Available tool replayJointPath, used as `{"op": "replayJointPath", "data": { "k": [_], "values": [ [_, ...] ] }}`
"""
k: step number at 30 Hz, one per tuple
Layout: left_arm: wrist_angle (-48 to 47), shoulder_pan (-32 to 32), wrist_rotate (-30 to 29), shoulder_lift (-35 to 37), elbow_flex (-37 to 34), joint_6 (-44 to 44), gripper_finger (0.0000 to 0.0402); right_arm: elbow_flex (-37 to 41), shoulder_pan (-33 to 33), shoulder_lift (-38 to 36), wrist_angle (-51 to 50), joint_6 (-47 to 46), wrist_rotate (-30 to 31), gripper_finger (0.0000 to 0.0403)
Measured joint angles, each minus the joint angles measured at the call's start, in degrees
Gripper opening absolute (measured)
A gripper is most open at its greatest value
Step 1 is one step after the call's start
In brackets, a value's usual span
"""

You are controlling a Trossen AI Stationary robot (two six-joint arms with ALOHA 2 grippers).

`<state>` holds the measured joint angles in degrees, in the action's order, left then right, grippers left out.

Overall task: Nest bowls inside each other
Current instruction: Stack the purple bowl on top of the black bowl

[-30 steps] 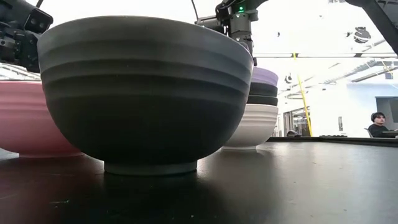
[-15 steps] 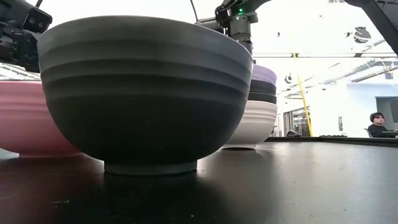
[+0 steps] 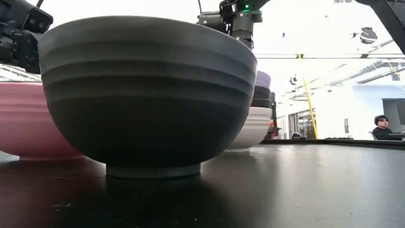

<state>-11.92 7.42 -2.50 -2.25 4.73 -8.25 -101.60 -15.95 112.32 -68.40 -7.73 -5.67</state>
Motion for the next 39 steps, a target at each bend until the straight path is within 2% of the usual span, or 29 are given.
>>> {"op": "replayJointPath", "data": {
  "k": [39],
  "values": [
    [-0.1, 0.0, 1.1, 0.0, 0.0, 1.4, 0.0129, -0.1, -1.1, -1.6, 5.0, 2.4, -0.5, 0.0071]
  ]
}}
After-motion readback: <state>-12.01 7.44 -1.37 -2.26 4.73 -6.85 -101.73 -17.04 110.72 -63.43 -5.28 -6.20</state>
